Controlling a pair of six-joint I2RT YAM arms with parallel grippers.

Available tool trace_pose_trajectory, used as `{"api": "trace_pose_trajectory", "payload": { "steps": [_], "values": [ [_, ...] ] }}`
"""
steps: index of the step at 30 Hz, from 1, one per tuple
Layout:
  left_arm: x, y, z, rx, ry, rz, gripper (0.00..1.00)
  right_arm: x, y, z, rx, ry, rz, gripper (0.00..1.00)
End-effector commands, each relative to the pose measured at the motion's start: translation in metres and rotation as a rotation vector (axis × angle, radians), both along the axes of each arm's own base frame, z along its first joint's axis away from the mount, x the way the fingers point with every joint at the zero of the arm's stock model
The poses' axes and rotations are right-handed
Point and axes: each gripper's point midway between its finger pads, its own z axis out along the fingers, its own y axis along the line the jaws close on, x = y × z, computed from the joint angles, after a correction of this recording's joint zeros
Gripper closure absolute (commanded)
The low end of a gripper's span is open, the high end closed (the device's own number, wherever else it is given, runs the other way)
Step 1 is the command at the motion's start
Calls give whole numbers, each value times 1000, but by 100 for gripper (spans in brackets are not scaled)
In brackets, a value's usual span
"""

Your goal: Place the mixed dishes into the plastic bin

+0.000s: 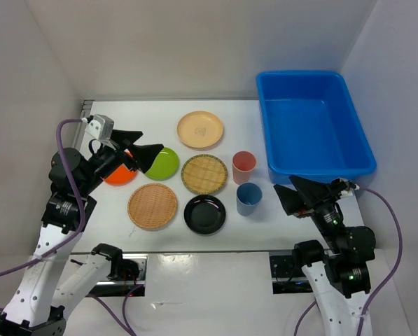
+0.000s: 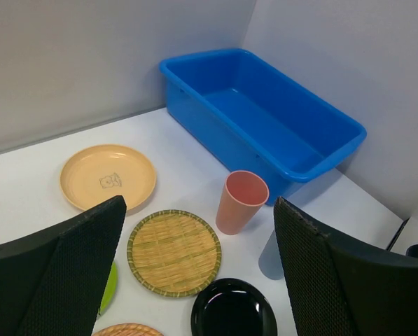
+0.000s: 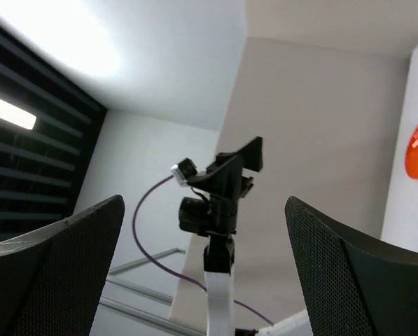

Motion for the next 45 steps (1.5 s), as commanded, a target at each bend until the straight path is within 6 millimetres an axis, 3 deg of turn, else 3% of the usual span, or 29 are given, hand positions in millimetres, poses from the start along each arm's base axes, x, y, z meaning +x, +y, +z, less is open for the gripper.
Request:
{"api": "trace_pose_trajectory", "payload": {
  "steps": [1, 7, 11, 13, 15, 16, 17, 18, 20, 24, 25, 26, 27, 28, 29, 31, 34, 35, 37, 41, 45],
  "values": [
    [-6, -3, 15, -3, -64, -26, 7, -34, -20, 44, 69, -152, -76, 0],
    [-4, -7, 12, 5, -70, -43, 6, -51, -7, 58, 45, -301, 3, 0],
    [-2, -10, 8, 7, -63, -52, 6, -44, -10, 55, -26, -285, -72, 0],
    [-1, -9, 3, 11, -42, -43, 6, -40, -3, 57, -71, -301, -39, 0],
    [-5, -6, 6, 15, -55, -33, 3, -14, 6, 47, -179, -225, -23, 0],
    [-3, -4, 3, 16, -41, -18, 3, -17, 13, 56, -305, -288, -10, 0],
    [-2, -3, -2, 21, -20, -9, 3, -6, 17, 47, -386, -235, 10, 0],
    [-1, 0, -1, 20, -16, 9, 3, 10, 20, 60, -464, -215, 20, 0],
    [-3, 0, 0, 22, -9, 9, 3, 31, 18, 56, -654, -237, -3, 0],
    [-5, 4, 5, 17, -18, 29, 3, 70, 12, 36, -819, -149, -2, 7],
    [-6, 7, 8, 4, -23, 43, 3, 80, 11, 28, -836, -105, 5, 23],
    [-5, 7, 4, -5, -6, 52, 2, 86, 9, 21, -852, -83, 8, 47],
    [-7, 8, 7, -8, -16, 52, 2, 91, 5, 18, -890, -73, -15, 64],
    [-6, 10, 5, -7, -7, 64, 2, 94, 1, 4, -914, -18, -7, 73],
    [-6, 10, 5, -7, -7, 65, 2, 99, -2, -3, -942, 10, -8, 92],
    [-7, 12, 7, -7, -5, 74, 2, 103, -13, -26, -1037, 84, -12, 98],
    [-7, 12, 5, -4, 3, 74, 2, 111, -26, -55, -1169, 188, 4, 88],
    [-6, 13, 5, -5, 4, 83, 2, 111, -26, -72, -1204, 246, 47, 74],
    [-6, 13, 5, -5, 4, 83, 2, 111, -25, -82, -1264, 272, 69, 60],
    [-6, 13, 5, -5, 4, 83, 2, 113, -19, -103, -1328, 329, 116, 24],
    [-3, 12, 2, -3, 13, 83, 2, 111, 4, -128, -1406, 353, 197, 9]
  ]
}}
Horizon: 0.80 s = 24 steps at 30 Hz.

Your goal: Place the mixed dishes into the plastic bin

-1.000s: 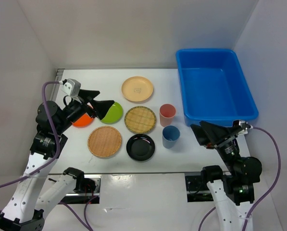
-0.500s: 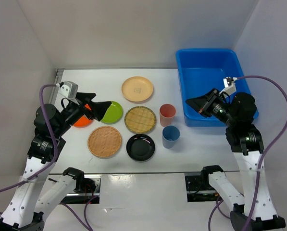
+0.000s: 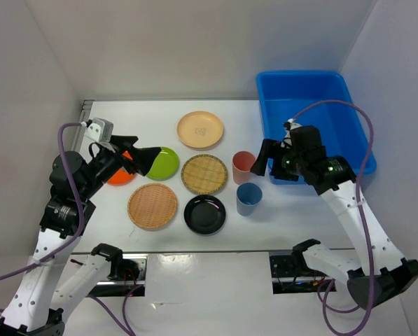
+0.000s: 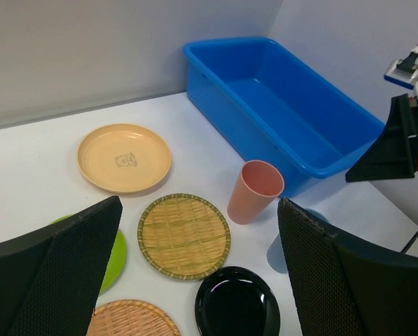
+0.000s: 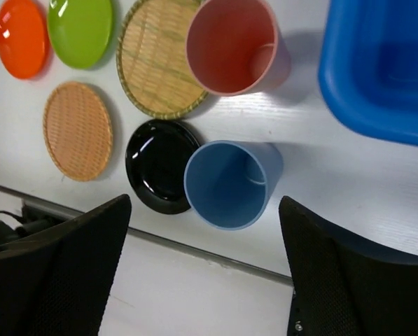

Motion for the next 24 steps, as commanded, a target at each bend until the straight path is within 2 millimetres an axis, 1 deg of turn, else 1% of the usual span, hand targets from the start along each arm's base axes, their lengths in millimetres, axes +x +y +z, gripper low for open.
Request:
{"api": "trace_pose_trajectory", "payload": {
  "steps": [1, 2, 3, 4, 5, 6, 8, 9, 10, 11, 12, 13, 16, 17, 19, 20, 21, 22, 24],
  "values": [
    [-3, 1, 18, -10, -49, 2, 2, 1, 4, -6, -101, 6, 6, 7],
    [-3, 1, 18, -10, -49, 2, 2, 1, 5, -8, -117, 14, 1, 6],
    [-3, 1, 18, -10, -49, 2, 2, 1, 15, -9, -133, 18, 30, 6],
    [-2, 2, 18, -11, -49, 11, 2, -1, 16, -15, -150, 44, 29, 8],
    [-2, 2, 18, -11, -49, 11, 2, 1, 16, -18, -176, 43, 11, 11],
    [-2, 2, 18, -11, -49, 11, 2, -3, 21, -26, -209, 66, 35, 17],
    [-2, 2, 18, -11, -49, 11, 2, -5, 16, -41, -253, 102, 8, 28],
    [-2, 2, 18, -11, -49, 11, 2, -5, 18, -41, -254, 100, 4, 32],
    [-2, 2, 18, -11, -49, 11, 2, -6, 16, -44, -260, 107, -9, 36],
    [-1, 2, 14, -8, -40, 11, 2, -4, 14, -47, -268, 102, -17, 39],
    [-1, 2, 14, -8, -40, 11, 2, -2, 11, -46, -269, 100, -52, 42],
    [0, 3, 14, -9, -40, 20, 2, -4, 8, -54, -288, 113, -57, 48],
    [-3, 4, 17, -12, -50, 20, 2, 0, 8, -61, -306, 135, -69, 49],
    [-2, 4, 13, -9, -42, 20, 2, 1, 6, -61, -309, 132, -88, 49],
    [-1, 4, 12, -1, -47, 21, 2, 5, 7, -62, -309, 131, -101, 52],
    [-4, 5, 13, -1, -47, 21, 2, 6, 8, -68, -322, 148, -99, 52],
    [-3, 6, 13, -2, -46, 30, 2, 5, 10, -68, -300, 158, -111, 52],
    [-3, 6, 13, -2, -46, 30, 2, 6, 11, -72, -300, 173, -120, 52],
    [-3, 6, 13, -2, -46, 30, 2, 0, 13, -81, -280, 212, -134, 52]
  ]
}}
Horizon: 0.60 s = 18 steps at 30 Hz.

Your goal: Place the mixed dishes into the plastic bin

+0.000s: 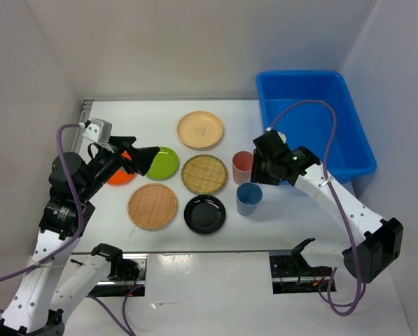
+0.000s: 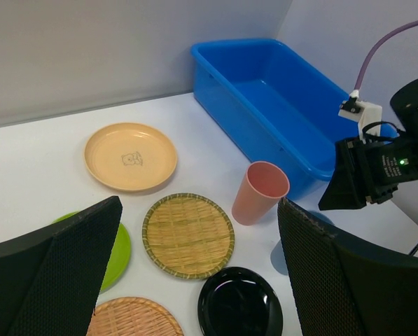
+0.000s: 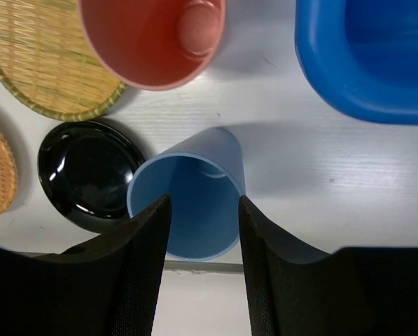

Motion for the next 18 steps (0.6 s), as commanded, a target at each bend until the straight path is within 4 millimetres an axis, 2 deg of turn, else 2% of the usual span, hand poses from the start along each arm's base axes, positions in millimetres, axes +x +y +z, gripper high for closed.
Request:
{"api": "trace_pose_trajectory", "payload": {
  "steps": [1, 5, 12, 18],
  "values": [
    [-5, 2, 12, -2, -52, 4, 2, -6, -2, -15, 8, 46, -78, 52],
    [-3, 3, 8, 0, -43, 13, 2, -11, -3, -18, 44, 38, -121, 52],
    [-3, 3, 8, 0, -43, 13, 2, -27, -10, -43, 23, 112, -155, 52],
    [-6, 4, 10, -2, -51, 13, 2, -32, -12, -50, 29, 130, -188, 54]
  ]
}}
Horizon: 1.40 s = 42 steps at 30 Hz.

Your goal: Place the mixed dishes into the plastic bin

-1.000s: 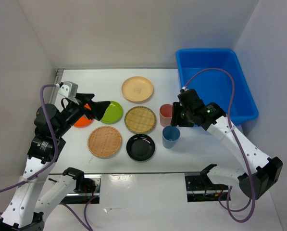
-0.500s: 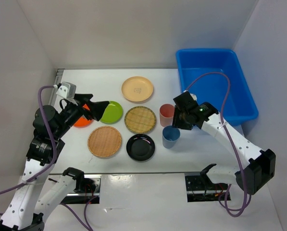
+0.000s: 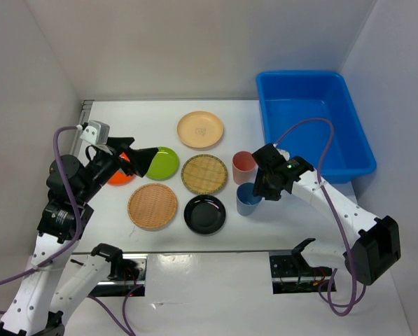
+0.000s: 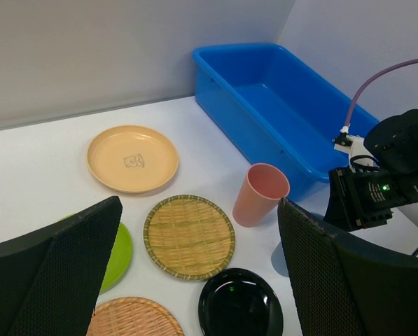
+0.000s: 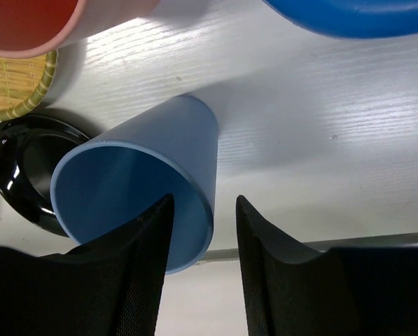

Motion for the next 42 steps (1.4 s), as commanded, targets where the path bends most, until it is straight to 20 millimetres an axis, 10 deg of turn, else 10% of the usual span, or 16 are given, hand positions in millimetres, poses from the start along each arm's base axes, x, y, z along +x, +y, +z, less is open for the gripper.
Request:
{"api": "trace_pose_trajectory", "payload": {
  "steps": [1, 15, 31, 42],
  "values": [
    [-1, 1, 5, 3, -36, 3, 2, 0, 0, 5, 23, -25, -35, 54],
    [-4, 4, 7, 12, -63, 14, 1, -16, 2, 3, 20, 90, -72, 100],
    [-2, 2, 3, 13, -64, 5, 1, 12, 30, 145, 296, -135, 81, 100],
    [-5, 2, 5, 3, -68, 4, 1, 102, -123, 196, 147, -365, -334, 100]
  ]
}}
